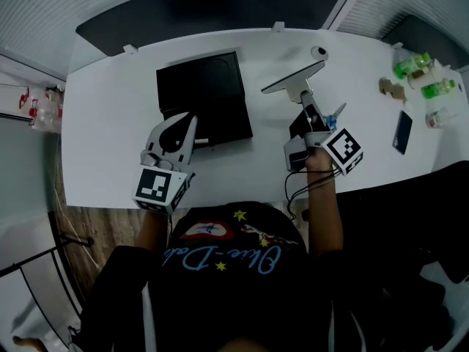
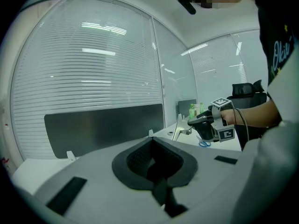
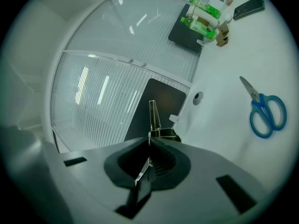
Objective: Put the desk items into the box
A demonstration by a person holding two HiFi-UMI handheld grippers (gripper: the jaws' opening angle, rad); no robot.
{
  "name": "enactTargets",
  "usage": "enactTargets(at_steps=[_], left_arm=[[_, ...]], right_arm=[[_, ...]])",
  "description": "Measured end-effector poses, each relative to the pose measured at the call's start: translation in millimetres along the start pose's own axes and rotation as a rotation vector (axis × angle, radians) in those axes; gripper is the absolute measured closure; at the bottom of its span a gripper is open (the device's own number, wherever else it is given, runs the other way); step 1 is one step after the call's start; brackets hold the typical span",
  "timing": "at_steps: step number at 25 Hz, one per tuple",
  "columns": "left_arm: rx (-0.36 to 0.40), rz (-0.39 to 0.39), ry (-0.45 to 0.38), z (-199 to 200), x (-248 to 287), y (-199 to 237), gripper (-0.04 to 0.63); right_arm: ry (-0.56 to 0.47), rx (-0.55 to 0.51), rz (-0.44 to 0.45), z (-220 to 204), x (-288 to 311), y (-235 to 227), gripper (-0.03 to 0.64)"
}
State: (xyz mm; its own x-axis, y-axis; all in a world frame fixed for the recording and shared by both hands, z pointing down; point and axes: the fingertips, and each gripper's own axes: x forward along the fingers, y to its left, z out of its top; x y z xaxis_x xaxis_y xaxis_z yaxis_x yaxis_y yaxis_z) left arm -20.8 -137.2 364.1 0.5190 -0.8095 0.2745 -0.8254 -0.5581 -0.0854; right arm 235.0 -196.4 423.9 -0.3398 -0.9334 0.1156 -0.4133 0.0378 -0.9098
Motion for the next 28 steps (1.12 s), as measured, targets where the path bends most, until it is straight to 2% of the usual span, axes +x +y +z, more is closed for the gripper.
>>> enactTargets(at_steps=[18,28], left_arm=[[0.010,0.003,-0.037,6.3,-12.7,-9.4,0.586],[0.013,-0.005,-0.050,10.8,-17.3,-13.3,0.587]], right_arm=[[-0.008,-0.074,0.103,11.4,-21.8,42.2,0.601],[-0.014,-0.074,0.171,15.5,-32.8,62.9,0.601]])
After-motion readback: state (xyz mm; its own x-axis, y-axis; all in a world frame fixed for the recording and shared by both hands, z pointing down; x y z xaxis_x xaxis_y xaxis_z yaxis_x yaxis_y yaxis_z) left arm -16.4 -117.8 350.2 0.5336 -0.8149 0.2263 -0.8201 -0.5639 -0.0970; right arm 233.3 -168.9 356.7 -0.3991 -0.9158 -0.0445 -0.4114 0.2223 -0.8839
